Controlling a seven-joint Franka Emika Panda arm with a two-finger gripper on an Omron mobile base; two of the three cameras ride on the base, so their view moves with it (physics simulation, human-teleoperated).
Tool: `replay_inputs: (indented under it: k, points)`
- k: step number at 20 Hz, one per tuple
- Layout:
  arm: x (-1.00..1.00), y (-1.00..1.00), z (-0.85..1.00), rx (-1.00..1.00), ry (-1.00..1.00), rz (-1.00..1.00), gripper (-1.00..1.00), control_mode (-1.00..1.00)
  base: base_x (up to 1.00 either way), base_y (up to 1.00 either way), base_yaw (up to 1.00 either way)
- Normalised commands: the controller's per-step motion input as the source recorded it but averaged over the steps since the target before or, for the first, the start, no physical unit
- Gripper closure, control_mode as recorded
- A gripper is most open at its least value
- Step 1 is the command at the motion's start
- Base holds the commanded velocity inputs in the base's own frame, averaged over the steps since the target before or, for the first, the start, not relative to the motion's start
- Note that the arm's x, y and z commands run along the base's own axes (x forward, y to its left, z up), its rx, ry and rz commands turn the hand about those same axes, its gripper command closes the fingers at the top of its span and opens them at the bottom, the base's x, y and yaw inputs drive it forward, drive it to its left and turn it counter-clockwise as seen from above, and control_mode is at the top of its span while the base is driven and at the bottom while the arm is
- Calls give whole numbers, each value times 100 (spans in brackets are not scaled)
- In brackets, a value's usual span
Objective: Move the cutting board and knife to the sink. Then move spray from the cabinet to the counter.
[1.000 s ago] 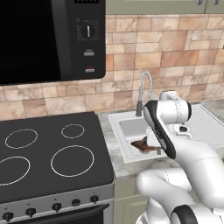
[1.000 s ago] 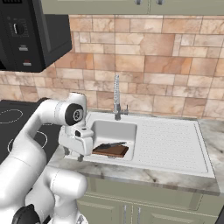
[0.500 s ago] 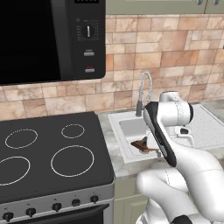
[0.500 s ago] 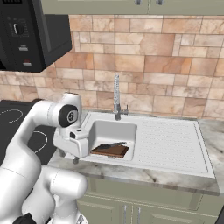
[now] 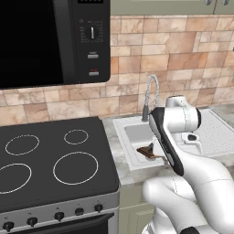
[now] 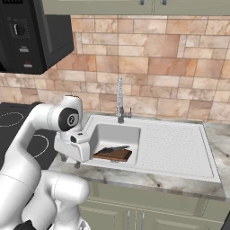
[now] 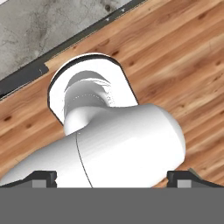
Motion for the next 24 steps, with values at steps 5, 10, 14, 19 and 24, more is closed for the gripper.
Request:
replay_inputs:
  k: [5, 10, 14, 19, 24]
  points:
    - [0, 0, 0, 0, 0, 0, -100, -100, 0, 0, 0]
    - [0, 0, 0, 0, 0, 0, -100, -100, 0, 0, 0]
    - [0, 0, 0, 0, 0, 0, -100, -100, 0, 0, 0]
    - [-4, 0, 0, 0, 0, 0, -100, 100, -21, 0, 0]
    - [0, 0, 0, 0, 0, 0, -100, 100, -57, 0, 0]
